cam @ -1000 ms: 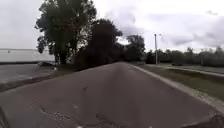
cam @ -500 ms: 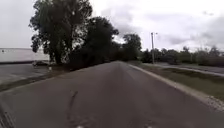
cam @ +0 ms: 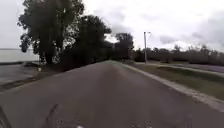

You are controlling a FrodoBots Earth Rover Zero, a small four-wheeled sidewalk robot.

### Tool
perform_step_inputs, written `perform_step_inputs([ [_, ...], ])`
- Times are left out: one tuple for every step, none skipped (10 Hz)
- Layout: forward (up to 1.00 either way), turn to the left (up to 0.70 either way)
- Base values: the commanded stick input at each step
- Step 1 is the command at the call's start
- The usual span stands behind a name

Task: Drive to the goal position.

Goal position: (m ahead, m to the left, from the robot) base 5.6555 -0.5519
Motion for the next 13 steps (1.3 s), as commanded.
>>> perform_step_inputs([
  [1.00,-0.01],
  [1.00,-0.01],
  [1.00,-0.01],
  [1.00,-0.01],
  [1.00,-0.01],
  [1.00,-0.01],
  [1.00,-0.01],
  [1.00,-0.01],
  [1.00,-0.01],
  [1.00,-0.01],
  [1.00,-0.06],
  [1.00,-0.10],
  [1.00,-0.10],
])
